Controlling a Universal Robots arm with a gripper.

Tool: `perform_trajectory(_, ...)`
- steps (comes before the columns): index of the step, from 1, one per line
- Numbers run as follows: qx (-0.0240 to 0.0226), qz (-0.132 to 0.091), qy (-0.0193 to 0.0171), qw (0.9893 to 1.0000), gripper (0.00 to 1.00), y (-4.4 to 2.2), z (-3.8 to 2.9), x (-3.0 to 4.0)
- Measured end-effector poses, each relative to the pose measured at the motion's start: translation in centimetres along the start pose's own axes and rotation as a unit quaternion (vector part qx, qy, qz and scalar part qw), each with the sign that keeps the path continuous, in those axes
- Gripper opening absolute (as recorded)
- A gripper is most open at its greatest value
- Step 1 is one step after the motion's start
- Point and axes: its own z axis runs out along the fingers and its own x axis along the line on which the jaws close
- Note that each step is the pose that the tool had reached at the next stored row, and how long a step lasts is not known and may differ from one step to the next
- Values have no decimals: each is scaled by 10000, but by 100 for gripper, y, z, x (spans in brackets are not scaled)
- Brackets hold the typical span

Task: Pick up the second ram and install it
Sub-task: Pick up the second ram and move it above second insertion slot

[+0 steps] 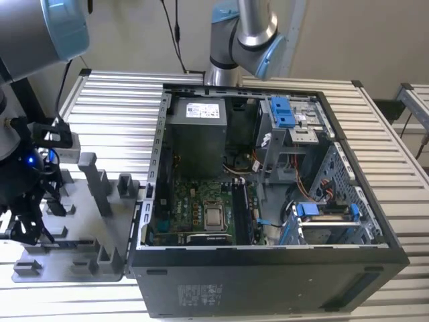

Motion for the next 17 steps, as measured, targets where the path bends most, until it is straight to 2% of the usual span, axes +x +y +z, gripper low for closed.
perform_trajectory(5,17,-47,-21,10000,54,15,60,20)
perform_trajectory(17,12,-66,-12,10000,54,20,208,29)
